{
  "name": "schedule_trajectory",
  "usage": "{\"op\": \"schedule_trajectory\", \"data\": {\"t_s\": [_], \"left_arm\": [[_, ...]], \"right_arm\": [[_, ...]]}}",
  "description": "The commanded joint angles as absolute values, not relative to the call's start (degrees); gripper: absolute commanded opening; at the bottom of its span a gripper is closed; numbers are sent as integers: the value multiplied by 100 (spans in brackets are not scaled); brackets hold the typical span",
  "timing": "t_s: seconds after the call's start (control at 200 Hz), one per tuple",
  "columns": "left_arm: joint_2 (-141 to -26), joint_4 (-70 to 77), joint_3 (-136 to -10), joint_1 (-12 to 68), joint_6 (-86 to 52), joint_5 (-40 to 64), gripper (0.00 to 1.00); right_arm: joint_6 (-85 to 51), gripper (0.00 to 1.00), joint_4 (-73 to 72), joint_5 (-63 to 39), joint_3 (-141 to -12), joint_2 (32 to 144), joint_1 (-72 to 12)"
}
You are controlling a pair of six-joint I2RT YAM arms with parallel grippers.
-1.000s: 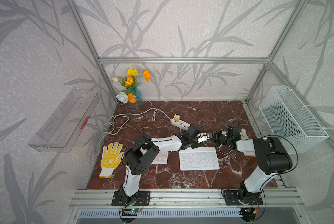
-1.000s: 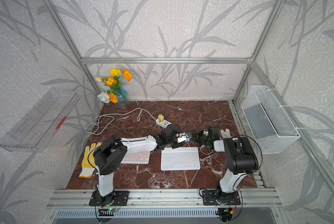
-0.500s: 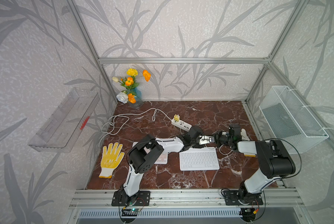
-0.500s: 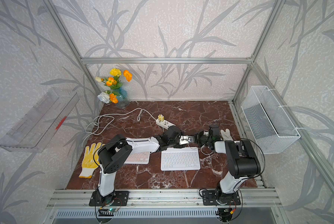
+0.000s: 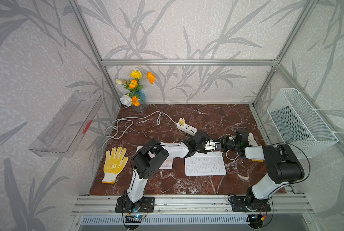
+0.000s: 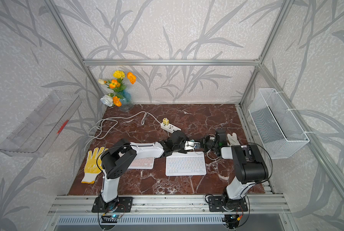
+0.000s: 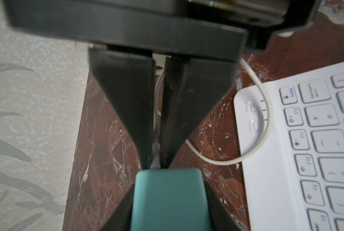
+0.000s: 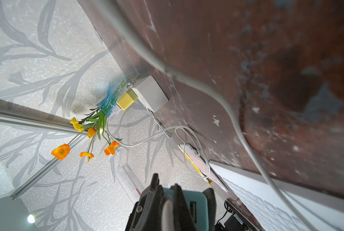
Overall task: Unplug the wireless keyboard
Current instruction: Remove the power cord from the plug.
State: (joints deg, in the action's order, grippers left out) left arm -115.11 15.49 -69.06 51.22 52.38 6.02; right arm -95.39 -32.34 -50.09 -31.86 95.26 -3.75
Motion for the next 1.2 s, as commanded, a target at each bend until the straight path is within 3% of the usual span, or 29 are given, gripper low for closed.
{"op": "schedule_trajectory", "data": {"t_s": [0.0, 0.15, 0.22, 0.475, 0.62, 0.825, 1.195], "left_arm": [[-11491, 1477, -6855, 5201, 5389, 735, 38], [-11474, 1477, -6882, 5246, 5268, 624, 11], [-11460, 1600, -6891, 5254, 5136, 448, 5], [-11575, 1417, -7426, 5225, 4333, -448, 2], [-11593, 1165, -7555, 5177, 4167, -368, 1], [-11387, 2075, -6925, 5178, 4420, -448, 0], [-11224, 2545, -6718, 5110, 4126, -423, 0]], "right_arm": [[-9648, 0, -3648, -5101, -3120, 9628, -404], [-9658, 0, -3672, -5083, -3093, 9707, -404], [-9732, 0, -3819, -5050, -3044, 9747, -396], [-10705, 0, -5721, -4569, -2443, 10635, -474], [-10449, 0, -5422, -4408, -2449, 10366, -605], [-9977, 0, -4655, -4963, -2927, 10442, 78], [-10158, 0, -5208, -5137, -2841, 10839, 244]]}}
